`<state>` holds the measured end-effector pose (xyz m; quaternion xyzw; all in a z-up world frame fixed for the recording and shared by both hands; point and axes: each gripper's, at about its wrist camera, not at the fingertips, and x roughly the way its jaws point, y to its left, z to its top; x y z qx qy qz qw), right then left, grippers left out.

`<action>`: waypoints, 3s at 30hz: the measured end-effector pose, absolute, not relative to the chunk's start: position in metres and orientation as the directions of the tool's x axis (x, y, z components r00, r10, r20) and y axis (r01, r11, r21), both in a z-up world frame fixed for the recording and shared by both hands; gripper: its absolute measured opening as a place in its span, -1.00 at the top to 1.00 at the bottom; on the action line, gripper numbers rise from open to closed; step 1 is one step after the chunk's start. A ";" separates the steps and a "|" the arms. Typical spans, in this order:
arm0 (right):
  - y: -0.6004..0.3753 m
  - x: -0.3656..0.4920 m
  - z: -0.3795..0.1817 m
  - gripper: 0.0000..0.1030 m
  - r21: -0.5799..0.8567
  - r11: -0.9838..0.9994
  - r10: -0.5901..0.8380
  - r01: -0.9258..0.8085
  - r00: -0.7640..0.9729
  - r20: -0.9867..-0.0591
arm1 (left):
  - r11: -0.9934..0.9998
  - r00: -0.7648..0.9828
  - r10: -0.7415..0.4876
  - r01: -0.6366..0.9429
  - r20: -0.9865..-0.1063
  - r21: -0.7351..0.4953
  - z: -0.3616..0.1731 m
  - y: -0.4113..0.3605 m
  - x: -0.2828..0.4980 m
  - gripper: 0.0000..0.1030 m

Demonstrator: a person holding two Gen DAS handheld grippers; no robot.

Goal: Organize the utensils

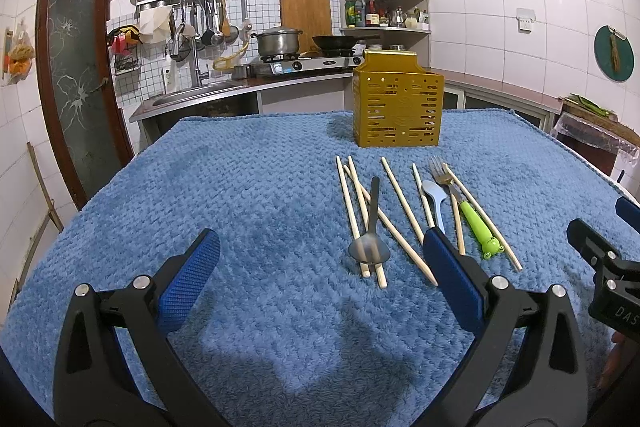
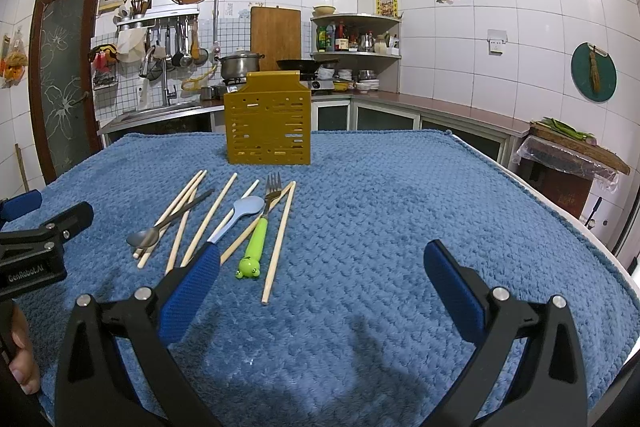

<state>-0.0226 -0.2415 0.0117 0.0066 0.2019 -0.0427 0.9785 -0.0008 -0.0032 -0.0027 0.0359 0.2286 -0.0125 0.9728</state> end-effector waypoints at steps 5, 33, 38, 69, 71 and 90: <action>-0.242 -0.023 0.013 -0.93 -0.004 0.996 -0.081 0.086 0.915 -0.394 | 0.997 0.894 -0.012 0.042 -0.447 0.058 -0.001 -0.001 0.001 -0.90; -0.244 -0.024 0.014 -0.93 -0.004 0.996 -0.081 0.086 0.914 -0.397 | 0.997 0.893 -0.017 0.046 -0.449 0.055 -0.003 0.000 0.001 -0.90; -0.244 -0.024 0.013 -0.93 -0.005 0.996 -0.081 0.086 0.914 -0.397 | 0.997 0.893 -0.016 0.046 -0.450 0.057 -0.003 0.000 0.001 -0.90; -0.250 -0.023 0.011 -0.93 0.004 0.997 -0.068 0.075 0.923 -0.379 | 0.997 0.897 -0.035 0.064 -0.440 0.053 0.000 -0.002 -0.002 -0.90; -0.251 -0.026 0.014 -0.93 0.012 0.998 -0.057 0.066 0.925 -0.377 | 0.997 0.896 -0.040 0.066 -0.443 0.042 0.002 0.000 -0.003 -0.90; -0.248 0.050 0.070 -0.93 -0.043 0.998 0.023 -0.043 0.922 -0.387 | 0.991 0.818 -0.093 0.131 -0.567 0.027 0.043 0.004 0.078 -0.90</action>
